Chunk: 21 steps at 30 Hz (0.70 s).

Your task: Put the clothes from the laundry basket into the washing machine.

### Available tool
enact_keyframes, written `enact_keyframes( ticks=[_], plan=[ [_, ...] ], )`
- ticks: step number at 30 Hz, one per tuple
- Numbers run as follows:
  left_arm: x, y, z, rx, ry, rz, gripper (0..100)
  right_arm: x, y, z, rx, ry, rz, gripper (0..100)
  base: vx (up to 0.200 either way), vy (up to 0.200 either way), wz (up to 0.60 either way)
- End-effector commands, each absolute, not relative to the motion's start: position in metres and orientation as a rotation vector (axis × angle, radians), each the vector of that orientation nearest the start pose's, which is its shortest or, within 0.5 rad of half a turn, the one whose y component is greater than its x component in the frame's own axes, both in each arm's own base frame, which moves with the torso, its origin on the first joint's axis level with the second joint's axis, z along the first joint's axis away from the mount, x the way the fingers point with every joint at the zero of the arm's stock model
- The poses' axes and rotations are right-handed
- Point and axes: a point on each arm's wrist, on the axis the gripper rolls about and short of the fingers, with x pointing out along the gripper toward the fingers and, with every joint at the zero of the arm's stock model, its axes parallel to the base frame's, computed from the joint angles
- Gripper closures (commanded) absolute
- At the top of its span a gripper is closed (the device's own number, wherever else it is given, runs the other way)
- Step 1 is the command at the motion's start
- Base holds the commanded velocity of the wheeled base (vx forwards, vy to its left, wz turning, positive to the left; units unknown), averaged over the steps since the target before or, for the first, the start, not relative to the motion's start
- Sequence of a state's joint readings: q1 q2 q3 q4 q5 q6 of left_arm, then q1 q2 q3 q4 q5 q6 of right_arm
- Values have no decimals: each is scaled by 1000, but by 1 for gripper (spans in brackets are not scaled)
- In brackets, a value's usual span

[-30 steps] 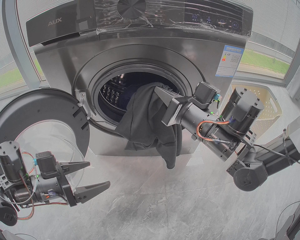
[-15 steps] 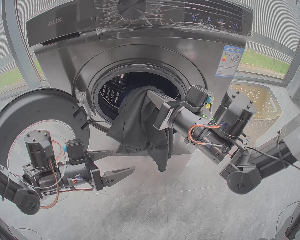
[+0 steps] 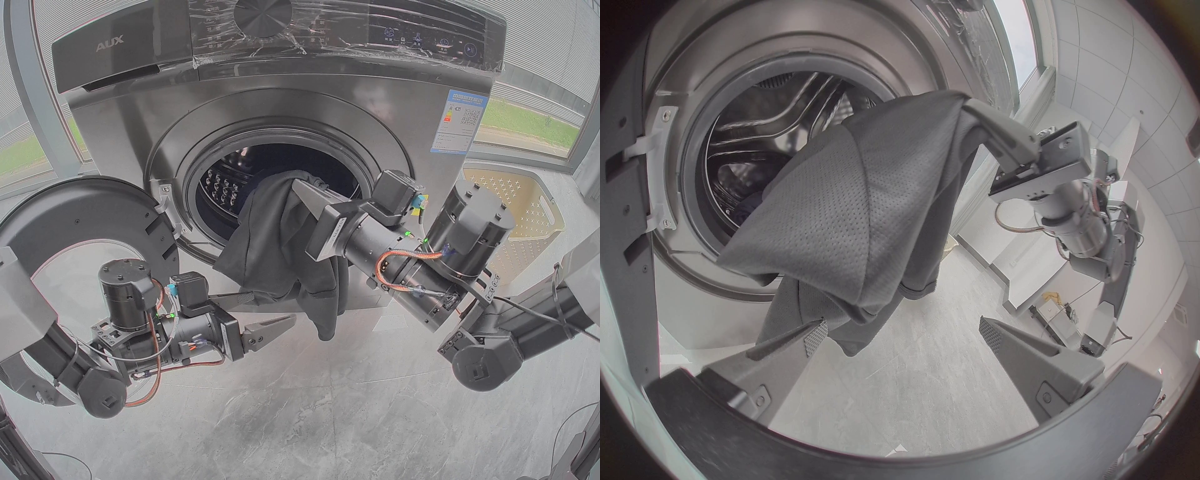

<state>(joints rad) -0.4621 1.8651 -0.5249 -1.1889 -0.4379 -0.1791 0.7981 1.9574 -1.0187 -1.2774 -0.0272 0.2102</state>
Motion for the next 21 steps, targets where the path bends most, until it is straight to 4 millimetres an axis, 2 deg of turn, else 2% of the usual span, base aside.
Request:
enact_keyframes(
  ticks=[1, 12, 21],
  plan=[
    [280, -150, 107, -167, 249, -873, 0, 259, 269, 217, 340, -239, 804, 100, 0, 0, 0],
    [305, -159, 111, -175, 180, -834, 0, 257, 270, 215, 339, -234, 809, 100, 0, 0, 0],
    [295, -163, 128, -208, 136, -852, 0, 259, 271, 214, 337, -234, 802, 100, 0, 0, 0]
  ],
)
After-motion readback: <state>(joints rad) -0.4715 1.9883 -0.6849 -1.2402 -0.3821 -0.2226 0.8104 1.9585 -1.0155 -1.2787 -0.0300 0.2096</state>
